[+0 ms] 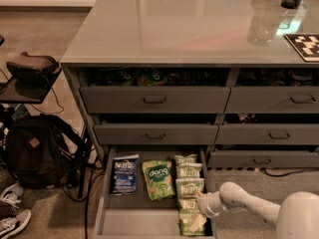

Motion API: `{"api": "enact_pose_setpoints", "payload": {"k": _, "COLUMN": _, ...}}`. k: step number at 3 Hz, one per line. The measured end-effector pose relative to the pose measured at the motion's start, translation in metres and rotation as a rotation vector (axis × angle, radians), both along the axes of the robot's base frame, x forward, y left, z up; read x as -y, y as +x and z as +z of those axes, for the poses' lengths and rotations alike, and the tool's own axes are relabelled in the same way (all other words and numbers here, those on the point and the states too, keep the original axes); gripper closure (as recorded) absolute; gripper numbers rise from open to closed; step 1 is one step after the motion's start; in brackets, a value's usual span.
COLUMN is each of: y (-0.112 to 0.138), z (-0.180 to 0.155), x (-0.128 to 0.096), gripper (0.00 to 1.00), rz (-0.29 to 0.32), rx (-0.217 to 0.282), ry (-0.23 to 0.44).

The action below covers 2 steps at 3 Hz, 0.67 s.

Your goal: Pick green jalapeno chip bag from bottom drawer and place on counter

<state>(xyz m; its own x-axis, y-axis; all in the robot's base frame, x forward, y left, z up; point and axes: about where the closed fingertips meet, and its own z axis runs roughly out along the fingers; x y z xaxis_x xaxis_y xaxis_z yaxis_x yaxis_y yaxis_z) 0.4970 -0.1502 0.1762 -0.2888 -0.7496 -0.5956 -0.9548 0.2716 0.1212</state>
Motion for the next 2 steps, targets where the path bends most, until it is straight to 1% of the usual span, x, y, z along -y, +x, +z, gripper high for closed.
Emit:
{"api": "enact_pose_setpoints", "payload": {"k": 1, "y": -0.0007, "z": -0.0082, "x": -0.0009, "gripper": 0.0, "rz": 0.003, "rx": -0.016, "ry": 0.007}}
{"api": "enact_pose_setpoints", "payload": {"k": 2, "y": -0.0022, "z": -0.015, "x": -0.0008, "gripper": 0.19, "rz": 0.008, "rx": -0.031, "ry": 0.009}}
